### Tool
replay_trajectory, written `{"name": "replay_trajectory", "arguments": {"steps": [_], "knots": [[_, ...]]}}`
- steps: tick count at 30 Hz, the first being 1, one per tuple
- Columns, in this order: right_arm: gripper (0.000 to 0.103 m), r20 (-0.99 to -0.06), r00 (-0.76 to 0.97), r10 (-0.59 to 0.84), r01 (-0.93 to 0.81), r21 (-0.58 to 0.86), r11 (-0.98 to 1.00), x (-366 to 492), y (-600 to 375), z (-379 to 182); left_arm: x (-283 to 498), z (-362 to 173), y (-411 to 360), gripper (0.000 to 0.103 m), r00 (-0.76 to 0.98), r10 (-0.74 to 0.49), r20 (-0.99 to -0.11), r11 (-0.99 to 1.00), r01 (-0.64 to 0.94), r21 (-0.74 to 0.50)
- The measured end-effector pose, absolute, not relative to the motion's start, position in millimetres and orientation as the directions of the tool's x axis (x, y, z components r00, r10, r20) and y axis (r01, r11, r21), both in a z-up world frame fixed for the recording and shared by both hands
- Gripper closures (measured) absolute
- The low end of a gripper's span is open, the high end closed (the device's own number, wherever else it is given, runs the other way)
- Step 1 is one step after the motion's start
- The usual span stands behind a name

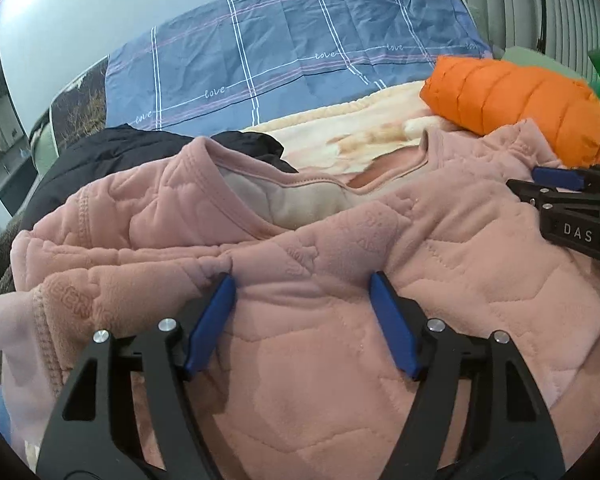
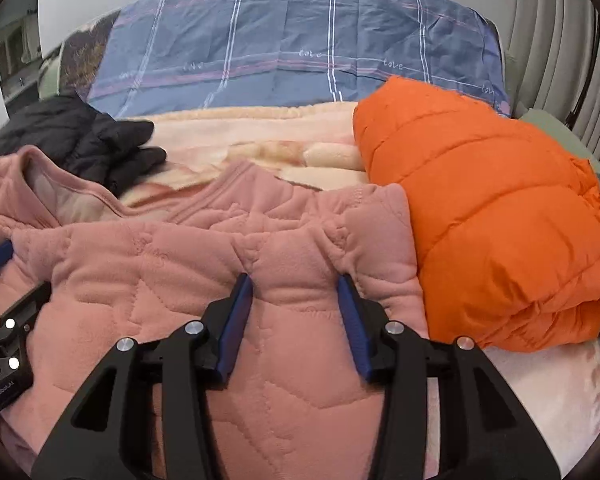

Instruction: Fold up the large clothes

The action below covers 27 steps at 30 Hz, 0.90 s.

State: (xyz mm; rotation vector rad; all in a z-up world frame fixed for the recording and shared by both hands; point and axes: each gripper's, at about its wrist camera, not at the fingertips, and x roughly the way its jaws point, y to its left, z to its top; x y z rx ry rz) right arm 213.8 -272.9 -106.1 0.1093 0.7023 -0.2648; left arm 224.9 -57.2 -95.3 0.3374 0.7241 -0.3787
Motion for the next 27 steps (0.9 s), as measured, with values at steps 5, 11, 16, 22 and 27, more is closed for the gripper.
{"name": "replay_trajectory", "arguments": {"steps": [5, 11, 16, 22, 27], "knots": [[0.046, -0.638, 0.762, -0.106, 0.219, 0.100, 0.971, 133, -275, -72, 177, -58, -12, 0.011, 0.662, -0.283, -0.694, 0.862, 0.493, 0.118], [0.044, -0.700, 0.713, -0.050, 0.229, 0.164, 0.960, 18, -301, -99, 121, -60, 93, 0.006, 0.595, -0.297, -0.747, 0.886, 0.463, 0.016], [0.044, -0.696, 0.711, 0.100, 0.249, 0.382, 0.890, -44, -320, -138, 83, -110, 151, 0.008, 0.464, -0.246, -0.851, 0.911, 0.410, -0.040], [0.043, -0.682, 0.714, 0.160, 0.216, 0.432, 0.875, -87, -305, -149, 44, -116, 181, 0.009, 0.392, -0.368, -0.843, 0.866, 0.474, -0.157], [0.043, -0.685, 0.701, 0.201, 0.177, 0.439, 0.881, -125, -283, -158, 13, -117, 194, 0.014, 0.358, -0.429, -0.829, 0.835, 0.507, -0.213]]}}
